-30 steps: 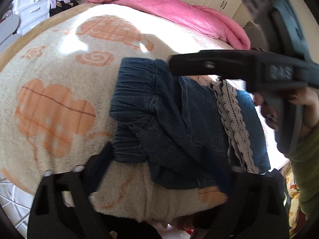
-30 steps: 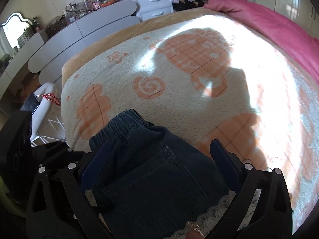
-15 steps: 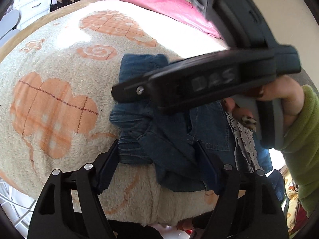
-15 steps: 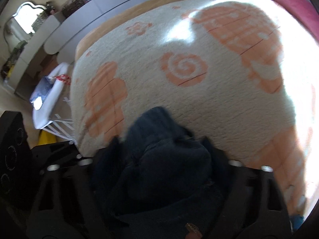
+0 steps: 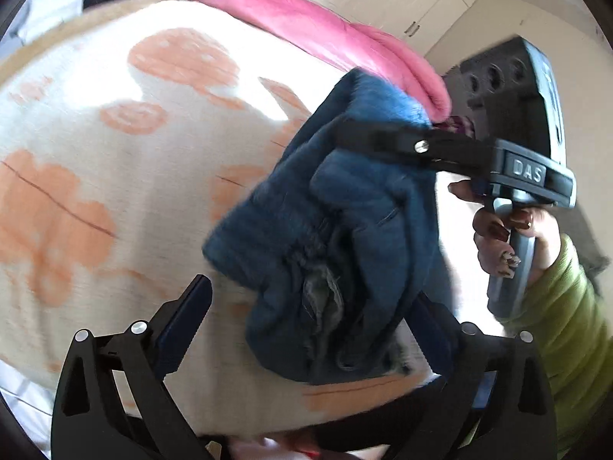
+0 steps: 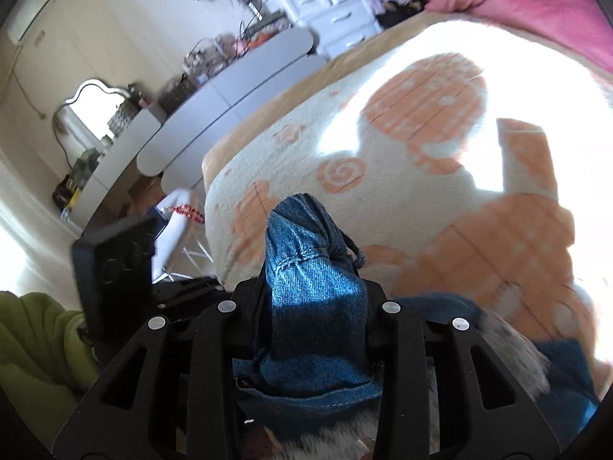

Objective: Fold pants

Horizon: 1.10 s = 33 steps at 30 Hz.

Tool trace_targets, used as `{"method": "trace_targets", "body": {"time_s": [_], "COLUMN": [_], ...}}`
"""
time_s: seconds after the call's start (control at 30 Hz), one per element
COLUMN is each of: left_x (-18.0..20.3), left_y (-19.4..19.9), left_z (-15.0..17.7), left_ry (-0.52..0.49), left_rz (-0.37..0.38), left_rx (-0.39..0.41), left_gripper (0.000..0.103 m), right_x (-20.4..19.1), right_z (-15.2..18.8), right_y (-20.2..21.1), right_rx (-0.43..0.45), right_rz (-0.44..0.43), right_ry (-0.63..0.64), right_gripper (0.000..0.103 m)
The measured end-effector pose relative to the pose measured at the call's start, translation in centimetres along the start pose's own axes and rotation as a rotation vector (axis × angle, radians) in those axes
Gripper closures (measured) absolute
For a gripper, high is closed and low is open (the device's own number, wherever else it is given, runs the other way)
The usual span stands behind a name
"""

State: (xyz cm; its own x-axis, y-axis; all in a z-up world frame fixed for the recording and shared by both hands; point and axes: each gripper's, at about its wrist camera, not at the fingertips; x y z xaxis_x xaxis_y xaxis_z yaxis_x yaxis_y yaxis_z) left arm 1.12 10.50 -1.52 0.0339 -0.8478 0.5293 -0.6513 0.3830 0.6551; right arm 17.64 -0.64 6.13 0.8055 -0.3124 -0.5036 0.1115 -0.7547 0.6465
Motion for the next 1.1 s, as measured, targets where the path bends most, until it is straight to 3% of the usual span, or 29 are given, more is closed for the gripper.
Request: {"method": "trace_targets", "body": {"time_s": [0.13,0.23,0.4,0.5,0.6,0.73,0.8,0.87,1.0,1.1], "left_x": [2.8,5.3,9.2,11.0,12.9,13.4,13.2,13.0,13.8,14.0], "left_y": [-1.2,-1.3,-1.5,-2.0,-3.3,-6.2,-7.4,-7.8,-6.3,-5.0], "left_z": [0.1,-0.1,0.1,0.6,2.2,3.1,4.0,4.3,5.0,3.8], "left_ry": [0.008,-0.036,-0.122,-0.198,-0.264,-0.301,-0.308,-0.317,-0.332,-0.362], "left_rz": [0.123,0.135,0.151,0.176,0.183,0.134,0.098,0.09,0.092,0.053], "left_rx": [-0.018,-0.01,-0.011,-0.055,-0.103,-0.189,-0.223,-0.223,-0.201,-0.159], "left_gripper": [0.008,0.008,0.008,0.008,0.007,0.007,0.007,0.007,0.007,0.007], "right_x": [0.8,1.0,2.2,3.7,4.4,5.0,6.0,6.6,6.6,5.4], "right_z": [1.5,2.5,4.7,6.9,8.8,10.7,11.5,12.1,12.2,12.1], "right_y": [3.0,4.5,8.0,10.2,10.8,9.6,8.2,7.3,6.8,9.3], "right_rx": [0.049,0.075,0.174,0.218,0.183,0.094,0.006,-0.033,-0.016,0.095], "right_rz": [-0.004,0.005,0.016,0.109,0.21,0.262,0.385,0.438,0.448,0.428], "right_ry": [-0.02,-0.026,-0.083,-0.142,-0.16,-0.2,-0.225,-0.254,-0.256,-0.242], "right_gripper": [0.075,0.072,0.045,0.045,0.045,0.045,0.044,0.044,0.044,0.037]}}
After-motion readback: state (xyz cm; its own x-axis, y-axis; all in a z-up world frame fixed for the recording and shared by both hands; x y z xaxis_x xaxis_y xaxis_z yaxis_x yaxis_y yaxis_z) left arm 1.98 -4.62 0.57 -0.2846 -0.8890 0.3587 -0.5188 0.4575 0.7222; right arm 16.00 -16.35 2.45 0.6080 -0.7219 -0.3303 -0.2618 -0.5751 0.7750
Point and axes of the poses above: each gripper's, at about its wrist camera, not at the fingertips, and y roughly against the way its jaws point, x to its right, z to its underside, and after that the axes turned 1 degree about -y, right-handed
